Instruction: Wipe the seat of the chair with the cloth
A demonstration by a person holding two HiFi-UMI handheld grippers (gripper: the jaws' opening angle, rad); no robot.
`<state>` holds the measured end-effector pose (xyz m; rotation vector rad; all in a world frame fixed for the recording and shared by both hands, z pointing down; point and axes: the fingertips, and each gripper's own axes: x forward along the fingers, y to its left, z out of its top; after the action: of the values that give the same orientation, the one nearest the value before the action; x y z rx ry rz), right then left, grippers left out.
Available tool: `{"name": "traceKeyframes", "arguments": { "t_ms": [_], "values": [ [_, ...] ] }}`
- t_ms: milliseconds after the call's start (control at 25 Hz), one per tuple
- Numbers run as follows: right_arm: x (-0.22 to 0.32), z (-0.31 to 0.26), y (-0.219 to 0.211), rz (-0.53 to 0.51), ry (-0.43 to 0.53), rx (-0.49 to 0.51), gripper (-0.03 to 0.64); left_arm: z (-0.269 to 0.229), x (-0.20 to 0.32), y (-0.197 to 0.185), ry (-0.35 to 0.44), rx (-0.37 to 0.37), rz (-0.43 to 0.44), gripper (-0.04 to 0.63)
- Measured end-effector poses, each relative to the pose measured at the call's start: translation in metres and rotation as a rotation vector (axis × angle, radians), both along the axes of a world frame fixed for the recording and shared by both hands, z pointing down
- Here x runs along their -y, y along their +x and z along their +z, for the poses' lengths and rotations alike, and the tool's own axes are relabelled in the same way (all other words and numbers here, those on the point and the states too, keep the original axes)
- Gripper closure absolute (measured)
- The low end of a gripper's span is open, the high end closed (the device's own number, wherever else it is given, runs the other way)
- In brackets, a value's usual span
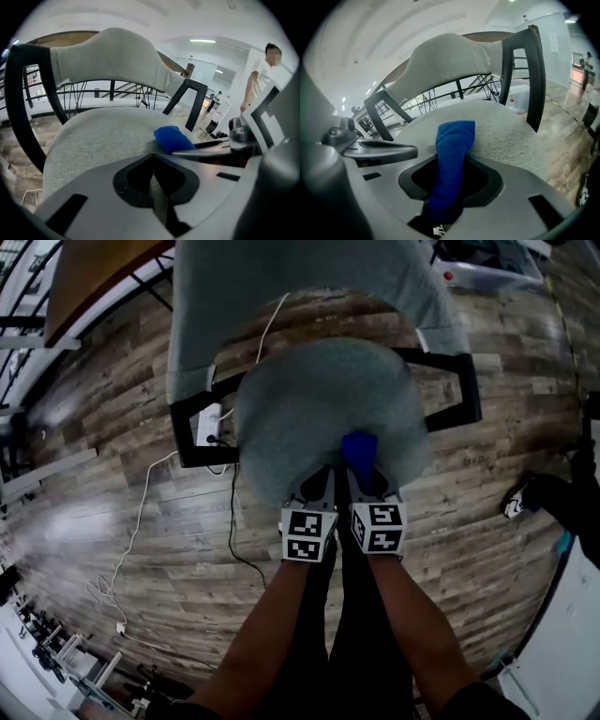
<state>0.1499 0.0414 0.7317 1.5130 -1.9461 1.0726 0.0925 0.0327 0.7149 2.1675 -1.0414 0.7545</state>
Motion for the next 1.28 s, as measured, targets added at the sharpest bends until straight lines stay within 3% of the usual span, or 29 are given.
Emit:
{"name": "traceKeyframes", "arguments": {
  "t_ms": [280,800,1000,1280],
  "values": [
    [-0.006,0.002,0.050,0.014,0.007,-0.029,0.477,0.000,-0.017,0.041,-0.048,-0.039,0.059,0.594],
    [-0.009,0.004,0.106,0.096,0.000,-0.085,0.479,-0.004,-0.016,0.087,-0.087,-0.089,0.086,0.594],
    [-0.012,0.006,0.131,0.148,-0.004,-0.121,0.478,-0.009,-0.012,0.085,-0.075,-0.089,0.096,0.594],
    [-0.003,-0.002,0.132,0.083,0.026,-0.174,0.477,-0.015,-0.001,0.065,-0.062,-0.091,0.047,0.594]
  ]
}}
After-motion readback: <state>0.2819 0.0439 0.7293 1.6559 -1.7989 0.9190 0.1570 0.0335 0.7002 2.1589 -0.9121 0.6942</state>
